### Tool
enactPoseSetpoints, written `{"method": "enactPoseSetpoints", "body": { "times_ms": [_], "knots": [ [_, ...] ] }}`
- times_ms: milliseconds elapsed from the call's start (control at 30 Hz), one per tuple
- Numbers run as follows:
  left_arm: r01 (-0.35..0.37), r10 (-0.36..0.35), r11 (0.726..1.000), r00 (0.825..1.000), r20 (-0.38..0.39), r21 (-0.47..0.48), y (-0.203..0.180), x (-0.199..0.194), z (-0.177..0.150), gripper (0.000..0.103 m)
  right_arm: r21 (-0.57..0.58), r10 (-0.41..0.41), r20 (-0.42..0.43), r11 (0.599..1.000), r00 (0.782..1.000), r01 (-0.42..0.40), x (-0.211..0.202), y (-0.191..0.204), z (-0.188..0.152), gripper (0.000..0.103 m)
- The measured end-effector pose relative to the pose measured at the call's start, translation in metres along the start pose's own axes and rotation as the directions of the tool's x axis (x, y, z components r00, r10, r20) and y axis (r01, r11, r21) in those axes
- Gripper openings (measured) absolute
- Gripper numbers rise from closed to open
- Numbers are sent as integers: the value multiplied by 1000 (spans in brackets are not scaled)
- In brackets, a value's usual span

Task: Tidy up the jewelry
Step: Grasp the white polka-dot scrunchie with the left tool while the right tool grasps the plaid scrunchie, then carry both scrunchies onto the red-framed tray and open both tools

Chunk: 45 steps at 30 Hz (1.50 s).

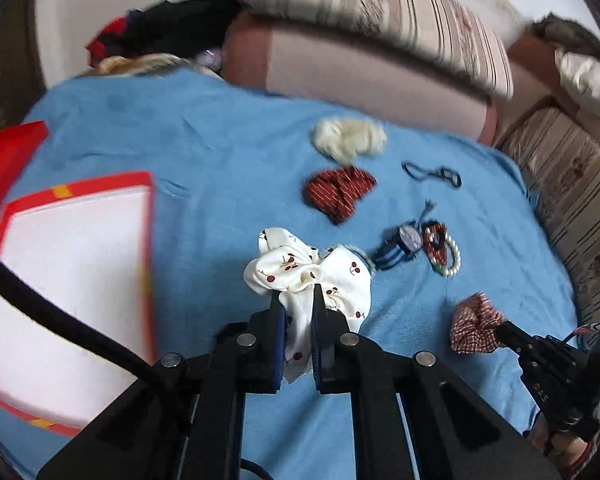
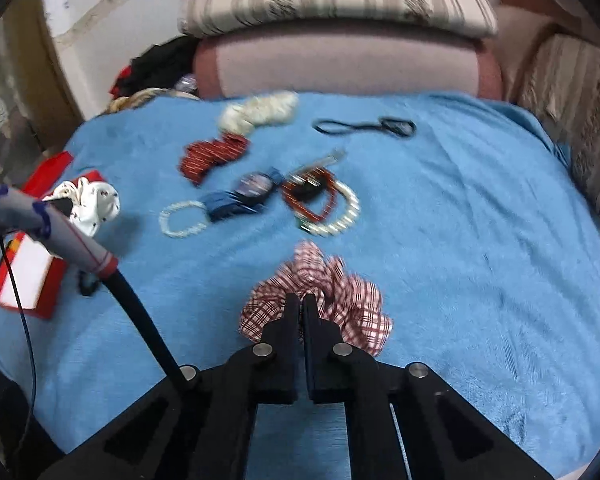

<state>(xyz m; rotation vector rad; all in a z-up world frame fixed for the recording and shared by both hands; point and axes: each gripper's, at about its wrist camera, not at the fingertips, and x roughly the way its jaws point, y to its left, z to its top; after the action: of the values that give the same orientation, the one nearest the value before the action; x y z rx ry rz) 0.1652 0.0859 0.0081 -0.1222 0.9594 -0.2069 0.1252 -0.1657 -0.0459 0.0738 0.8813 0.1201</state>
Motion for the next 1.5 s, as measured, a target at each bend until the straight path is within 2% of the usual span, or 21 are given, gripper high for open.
{"method": "enactPoseSetpoints", "body": {
  "times_ms": [133,300,500,767,900,1067,1167,1200,1233,1267,1300,1333,1367,1400,1500],
  "knots": [
    [-37,40,998,998,46,-57,45,-38,-1,10,-60,67,16,996,998,-66,-8,34,11,2],
    [-133,144,981,987,67,-139,109,-64,-5,10,-100,175,0,980,985,-174,-4,84,30,2],
    [-208,226,950,972,57,-232,180,-66,4,10,-165,287,2,945,958,-282,12,164,73,2],
    [-286,304,919,952,28,-271,249,-42,37,10,-190,410,-59,890,910,-414,68,261,121,2],
    [-317,334,899,942,5,-302,286,-23,53,10,-196,408,-101,886,907,-420,112,296,135,2],
    [-362,372,875,928,-32,-321,322,1,61,11,-180,371,-162,900,914,-397,166,313,139,2],
    [-370,378,868,925,-41,-332,334,9,60,17,-183,358,-184,903,915,-390,182,315,135,4],
    [-369,379,867,925,-38,-335,335,10,60,24,-187,355,-185,902,916,-388,183,315,134,4],
    [-363,374,868,927,-35,-340,336,10,59,30,-196,352,-183,902,918,-385,181,314,133,5],
    [-360,372,868,928,-33,-343,335,10,58,40,-202,351,-183,901,918,-384,178,314,133,14],
    [-357,371,866,928,-28,-350,334,8,57,46,-205,354,-177,899,918,-387,172,312,132,28],
    [-354,371,865,928,-21,-354,333,6,56,47,-208,356,-164,899,920,-386,167,310,133,35],
    [-351,370,866,929,-18,-356,330,3,55,47,-213,356,-144,900,923,-380,159,306,133,47],
    [-350,368,867,930,-18,-355,328,1,55,48,-222,354,-123,901,927,-373,150,301,133,50],
    [-345,368,866,930,-3,-362,317,-14,52,51,-244,337,-89,905,937,-348,125,284,127,50]
  ]
}}
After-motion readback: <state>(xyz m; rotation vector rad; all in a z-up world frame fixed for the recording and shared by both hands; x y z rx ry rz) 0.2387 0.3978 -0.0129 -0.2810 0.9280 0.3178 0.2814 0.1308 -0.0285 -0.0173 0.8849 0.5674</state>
